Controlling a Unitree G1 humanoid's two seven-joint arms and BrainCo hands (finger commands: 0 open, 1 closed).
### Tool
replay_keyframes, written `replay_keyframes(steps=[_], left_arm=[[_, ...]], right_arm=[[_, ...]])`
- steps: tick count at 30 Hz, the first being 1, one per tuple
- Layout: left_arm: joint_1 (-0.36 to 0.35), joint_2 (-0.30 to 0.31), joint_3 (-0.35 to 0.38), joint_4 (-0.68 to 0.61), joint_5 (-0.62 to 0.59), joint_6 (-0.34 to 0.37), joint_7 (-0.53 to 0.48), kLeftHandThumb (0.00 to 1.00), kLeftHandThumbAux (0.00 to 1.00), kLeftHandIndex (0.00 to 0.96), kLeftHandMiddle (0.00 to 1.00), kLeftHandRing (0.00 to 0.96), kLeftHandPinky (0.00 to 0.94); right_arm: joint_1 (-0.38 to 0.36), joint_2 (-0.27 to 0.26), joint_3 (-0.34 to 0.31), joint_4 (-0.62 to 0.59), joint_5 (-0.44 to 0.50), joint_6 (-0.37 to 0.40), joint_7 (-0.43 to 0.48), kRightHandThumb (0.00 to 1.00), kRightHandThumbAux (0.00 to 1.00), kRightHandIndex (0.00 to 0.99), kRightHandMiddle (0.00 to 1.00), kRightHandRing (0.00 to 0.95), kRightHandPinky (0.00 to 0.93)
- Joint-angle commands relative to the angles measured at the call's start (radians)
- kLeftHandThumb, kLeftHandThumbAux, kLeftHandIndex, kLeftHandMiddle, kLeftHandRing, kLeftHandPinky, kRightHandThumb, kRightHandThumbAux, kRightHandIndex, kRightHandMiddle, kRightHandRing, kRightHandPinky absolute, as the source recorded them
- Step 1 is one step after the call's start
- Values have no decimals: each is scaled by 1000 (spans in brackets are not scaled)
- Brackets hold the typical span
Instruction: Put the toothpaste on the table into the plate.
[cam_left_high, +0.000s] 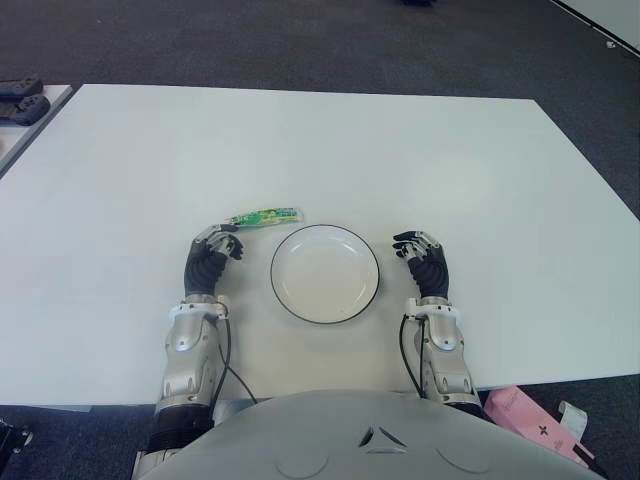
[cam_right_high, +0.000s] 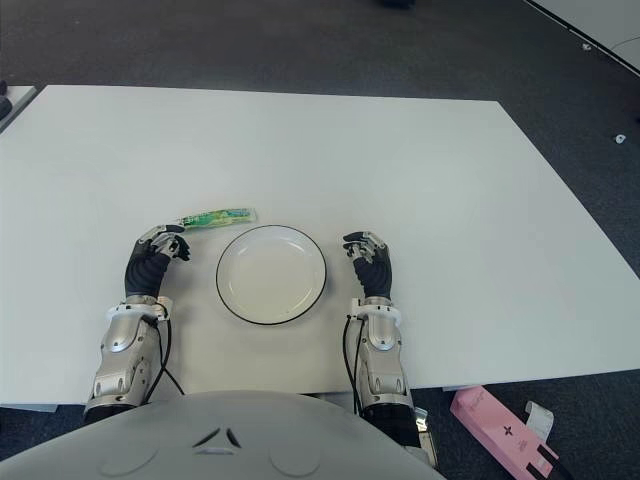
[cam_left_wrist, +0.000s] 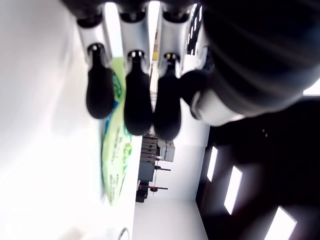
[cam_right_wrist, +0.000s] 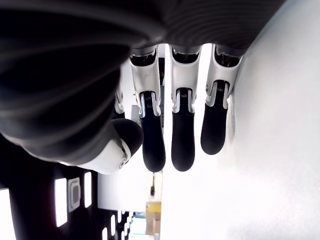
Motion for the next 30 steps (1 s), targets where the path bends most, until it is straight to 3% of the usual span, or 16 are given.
replay_keyframes(steps=[1, 24, 30], left_arm=[[15, -1, 2, 36, 4, 32, 3, 705, 719, 433, 618, 618, 590], [17, 4, 1, 27, 6, 15, -5, 704, 718, 433, 620, 622, 595], [28, 15, -7, 0, 80, -35, 33, 703, 719, 433, 617, 615, 591]], right_arm=[[10, 6, 1, 15, 11, 27, 7, 705, 734, 422, 439, 434, 426], [13, 9, 2, 12, 5, 26, 1, 704, 733, 421, 441, 448, 444], [17, 10, 4, 8, 2, 29, 2, 703, 734, 421, 440, 444, 440]])
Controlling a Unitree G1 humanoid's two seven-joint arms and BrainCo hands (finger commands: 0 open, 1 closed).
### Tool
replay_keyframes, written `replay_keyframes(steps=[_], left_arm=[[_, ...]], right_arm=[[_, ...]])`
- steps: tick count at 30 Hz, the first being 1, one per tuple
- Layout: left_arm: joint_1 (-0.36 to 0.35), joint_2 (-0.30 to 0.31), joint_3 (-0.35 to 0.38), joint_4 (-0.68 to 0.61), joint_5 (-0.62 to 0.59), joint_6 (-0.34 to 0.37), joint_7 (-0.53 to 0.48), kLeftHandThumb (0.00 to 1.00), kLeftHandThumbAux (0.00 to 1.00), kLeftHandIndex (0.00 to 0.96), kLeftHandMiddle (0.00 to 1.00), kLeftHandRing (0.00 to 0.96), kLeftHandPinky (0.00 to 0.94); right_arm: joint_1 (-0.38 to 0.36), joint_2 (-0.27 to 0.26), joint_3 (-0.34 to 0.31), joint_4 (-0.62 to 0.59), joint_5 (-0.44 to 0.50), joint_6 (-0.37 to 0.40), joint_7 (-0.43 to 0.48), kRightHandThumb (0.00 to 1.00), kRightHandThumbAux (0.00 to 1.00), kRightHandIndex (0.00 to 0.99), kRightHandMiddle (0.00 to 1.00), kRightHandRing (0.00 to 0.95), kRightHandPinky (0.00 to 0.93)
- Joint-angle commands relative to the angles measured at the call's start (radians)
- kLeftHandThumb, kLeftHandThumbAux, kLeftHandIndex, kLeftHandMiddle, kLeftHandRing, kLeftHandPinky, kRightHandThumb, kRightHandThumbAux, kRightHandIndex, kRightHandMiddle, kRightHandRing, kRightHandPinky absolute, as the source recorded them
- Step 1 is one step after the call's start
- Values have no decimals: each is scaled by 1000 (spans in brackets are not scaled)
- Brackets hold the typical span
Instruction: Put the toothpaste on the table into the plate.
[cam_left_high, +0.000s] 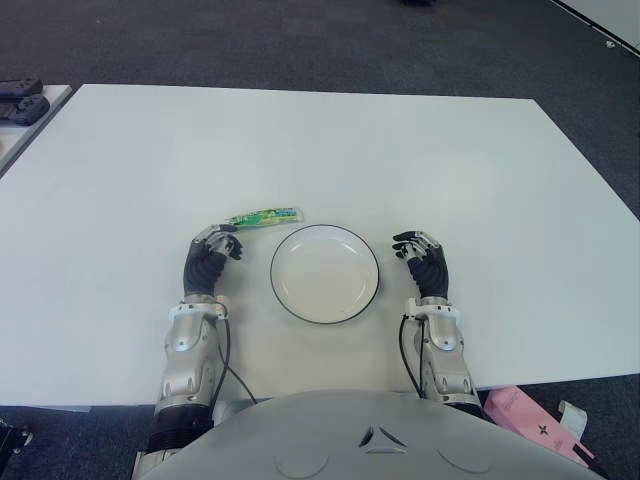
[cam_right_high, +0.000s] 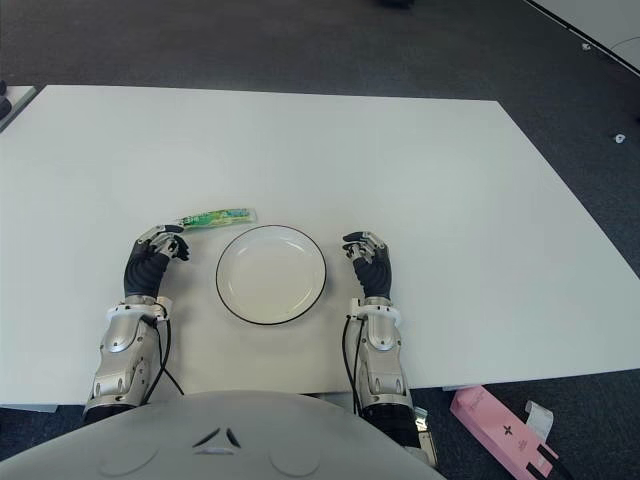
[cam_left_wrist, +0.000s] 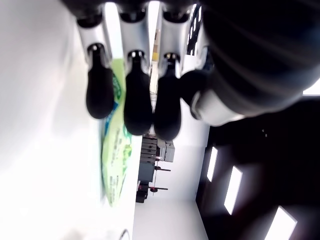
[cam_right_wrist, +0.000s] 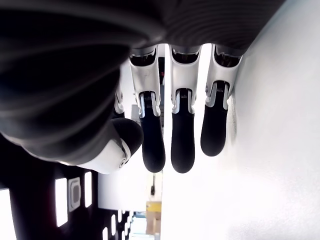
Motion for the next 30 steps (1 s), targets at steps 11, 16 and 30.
replay_keyframes(steps=[11, 16, 30], left_arm=[[46, 46, -34, 6, 295, -160, 169, 694, 722, 432, 609, 594, 577], [40, 72, -45, 14, 437, -196, 272, 693, 723, 431, 603, 587, 561], [6, 161, -98, -88, 830, -60, 504, 693, 725, 431, 592, 580, 546]], right_arm=[[17, 8, 3, 5, 3, 33, -1, 703, 732, 422, 449, 445, 441], [18, 7, 5, 0, -3, 41, -3, 704, 733, 422, 449, 443, 434], [14, 8, 7, 4, -5, 39, -7, 702, 733, 422, 449, 444, 441]])
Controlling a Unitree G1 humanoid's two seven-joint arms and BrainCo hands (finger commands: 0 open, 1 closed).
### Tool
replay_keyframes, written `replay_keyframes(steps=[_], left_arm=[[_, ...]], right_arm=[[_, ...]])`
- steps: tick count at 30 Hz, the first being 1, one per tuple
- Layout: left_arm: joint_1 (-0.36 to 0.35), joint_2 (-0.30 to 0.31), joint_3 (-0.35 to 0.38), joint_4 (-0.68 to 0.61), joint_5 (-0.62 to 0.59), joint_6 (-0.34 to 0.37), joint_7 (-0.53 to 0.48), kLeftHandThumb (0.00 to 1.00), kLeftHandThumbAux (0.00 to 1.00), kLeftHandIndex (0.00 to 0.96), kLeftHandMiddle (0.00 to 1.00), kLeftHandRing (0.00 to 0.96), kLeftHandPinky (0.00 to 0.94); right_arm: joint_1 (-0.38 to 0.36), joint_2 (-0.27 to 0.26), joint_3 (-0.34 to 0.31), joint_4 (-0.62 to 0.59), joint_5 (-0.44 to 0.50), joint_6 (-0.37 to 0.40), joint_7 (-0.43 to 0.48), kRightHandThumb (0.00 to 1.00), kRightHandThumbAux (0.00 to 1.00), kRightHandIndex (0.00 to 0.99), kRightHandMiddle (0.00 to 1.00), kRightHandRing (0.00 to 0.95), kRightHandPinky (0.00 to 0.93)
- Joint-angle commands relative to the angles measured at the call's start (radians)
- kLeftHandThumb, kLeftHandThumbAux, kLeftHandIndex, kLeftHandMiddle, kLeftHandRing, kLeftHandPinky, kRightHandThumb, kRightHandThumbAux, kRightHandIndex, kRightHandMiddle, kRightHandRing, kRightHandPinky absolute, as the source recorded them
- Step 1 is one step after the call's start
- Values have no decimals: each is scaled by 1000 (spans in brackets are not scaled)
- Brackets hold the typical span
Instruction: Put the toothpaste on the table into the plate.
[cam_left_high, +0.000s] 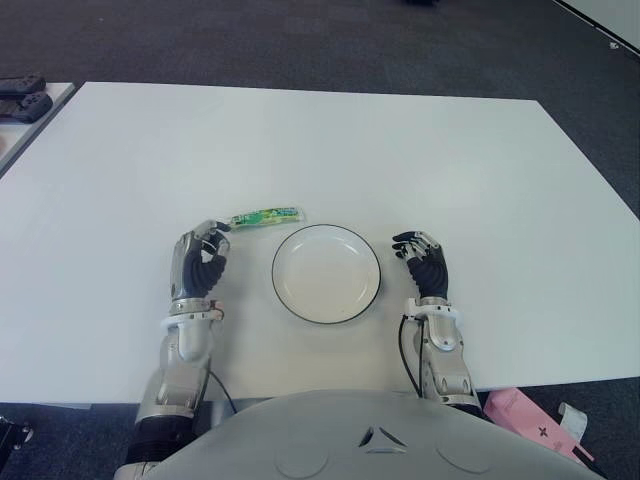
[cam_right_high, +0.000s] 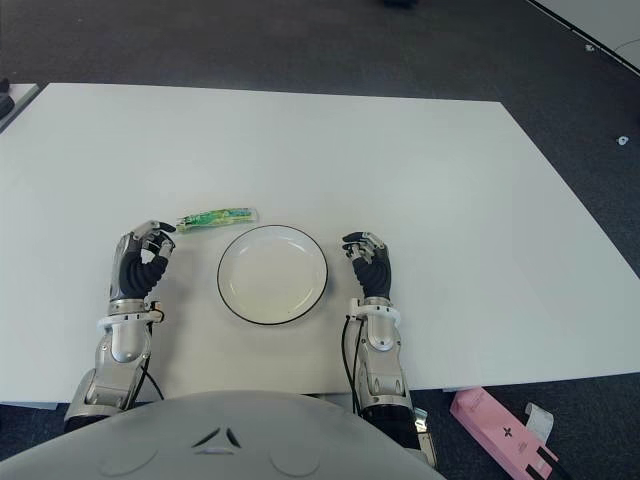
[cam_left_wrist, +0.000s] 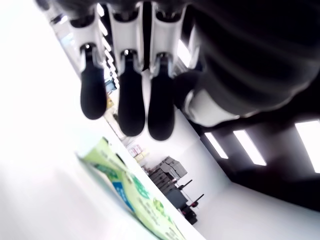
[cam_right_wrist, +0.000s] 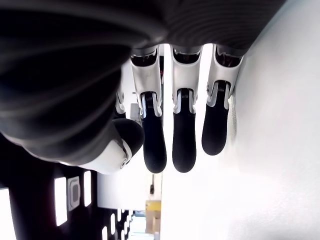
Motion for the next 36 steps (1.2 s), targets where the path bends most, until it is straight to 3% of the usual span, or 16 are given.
replay_keyframes(steps=[1, 7, 9, 11, 16, 22, 28, 36], left_arm=[[-31, 36, -18, -35, 61, 54, 14, 693, 725, 431, 590, 578, 544], [-68, 81, -31, -83, 76, 133, -48, 685, 723, 421, 503, 490, 443], [-82, 105, -37, -105, 82, 175, -100, 453, 676, 339, 437, 437, 407], [-94, 126, -44, -120, 81, 213, -153, 385, 596, 270, 375, 384, 367], [-125, 160, -56, -136, 72, 280, -239, 422, 422, 162, 248, 268, 280], [-220, 227, -107, -95, 124, 349, -326, 500, 325, 43, 119, 167, 228], [-283, 269, -152, -56, 144, 370, -364, 562, 266, 4, 33, 76, 130], [-397, 328, -242, 63, 175, 350, -395, 558, 199, 0, 1, 4, 18]], right_arm=[[9, 5, 4, 16, -3, 29, -4, 702, 733, 422, 449, 444, 440], [8, 10, 5, 14, -6, 34, -10, 704, 732, 423, 452, 442, 437], [8, 11, 5, 13, -6, 33, -12, 705, 731, 424, 453, 442, 439], [8, 12, 5, 13, -4, 31, -12, 705, 730, 424, 455, 443, 441], [8, 14, 4, 13, -2, 31, -13, 706, 729, 423, 458, 446, 446], [11, 15, 4, 9, 1, 31, -16, 705, 729, 424, 459, 444, 438], [14, 15, 4, 3, 0, 41, -19, 705, 729, 424, 456, 441, 436], [18, 11, 4, -3, 0, 44, -16, 704, 731, 422, 445, 432, 430]])
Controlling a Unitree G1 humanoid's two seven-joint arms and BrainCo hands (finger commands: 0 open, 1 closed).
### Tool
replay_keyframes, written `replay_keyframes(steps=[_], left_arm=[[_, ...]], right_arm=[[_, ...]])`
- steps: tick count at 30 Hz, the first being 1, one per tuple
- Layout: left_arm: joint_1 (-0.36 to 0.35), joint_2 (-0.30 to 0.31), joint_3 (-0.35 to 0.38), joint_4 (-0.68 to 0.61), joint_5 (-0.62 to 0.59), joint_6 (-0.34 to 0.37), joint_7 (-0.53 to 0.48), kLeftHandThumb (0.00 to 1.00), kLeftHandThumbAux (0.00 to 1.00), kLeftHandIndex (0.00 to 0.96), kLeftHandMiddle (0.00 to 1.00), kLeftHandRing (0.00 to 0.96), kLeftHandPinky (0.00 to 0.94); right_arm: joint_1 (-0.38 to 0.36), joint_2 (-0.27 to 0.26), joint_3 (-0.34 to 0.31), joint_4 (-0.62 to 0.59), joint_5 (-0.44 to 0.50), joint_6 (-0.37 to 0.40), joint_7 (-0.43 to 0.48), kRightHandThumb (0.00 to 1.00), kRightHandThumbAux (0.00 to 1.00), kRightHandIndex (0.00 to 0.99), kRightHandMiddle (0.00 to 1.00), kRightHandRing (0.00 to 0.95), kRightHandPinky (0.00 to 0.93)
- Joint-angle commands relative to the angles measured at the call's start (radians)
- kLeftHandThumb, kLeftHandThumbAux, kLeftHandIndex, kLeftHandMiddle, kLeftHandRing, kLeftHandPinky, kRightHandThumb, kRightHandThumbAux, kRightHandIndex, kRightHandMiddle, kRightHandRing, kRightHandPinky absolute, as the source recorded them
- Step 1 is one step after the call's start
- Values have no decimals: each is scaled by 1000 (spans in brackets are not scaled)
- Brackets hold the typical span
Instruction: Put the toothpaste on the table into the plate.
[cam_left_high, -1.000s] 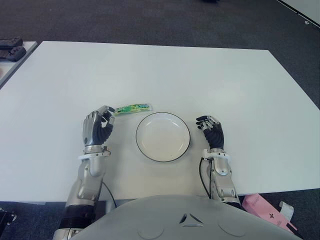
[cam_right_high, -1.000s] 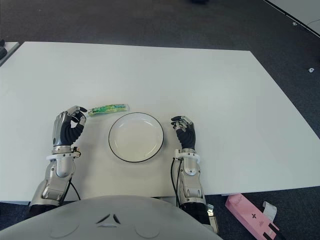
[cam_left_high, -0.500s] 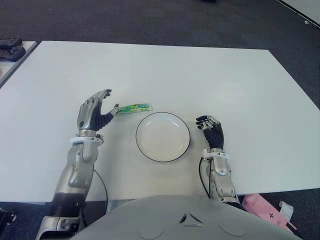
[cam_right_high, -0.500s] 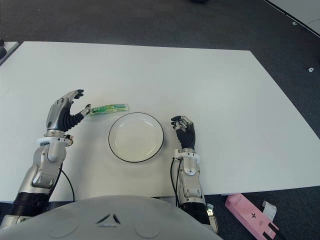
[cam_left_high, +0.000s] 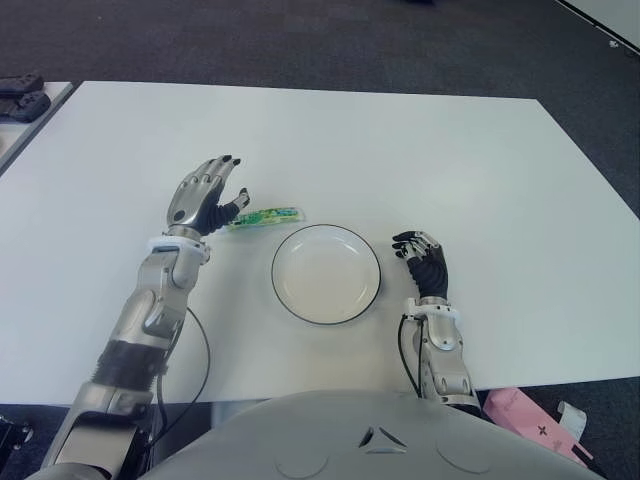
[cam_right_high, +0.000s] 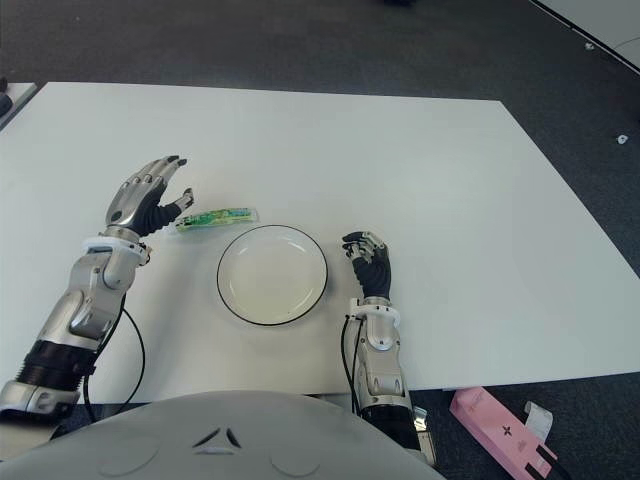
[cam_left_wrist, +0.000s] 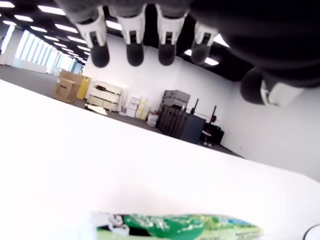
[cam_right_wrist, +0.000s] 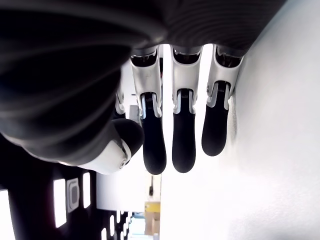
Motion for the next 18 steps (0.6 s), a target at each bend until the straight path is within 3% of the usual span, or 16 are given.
replay_keyframes(steps=[1, 12, 18], left_arm=[[-39, 35, -52, 56, 26, -6, -35, 551, 190, 0, 1, 2, 11], [-139, 83, -151, 171, 40, -12, -112, 535, 139, 0, 0, 0, 0], [-240, 114, -235, 299, 64, -69, -164, 525, 134, 0, 0, 0, 0]], right_arm=[[17, 5, 3, 11, 0, 25, 0, 704, 732, 422, 445, 433, 431], [15, -6, 0, 30, 1, 1, 8, 703, 733, 421, 445, 434, 427], [13, -7, -1, 38, 2, -6, 8, 704, 733, 421, 439, 434, 427]])
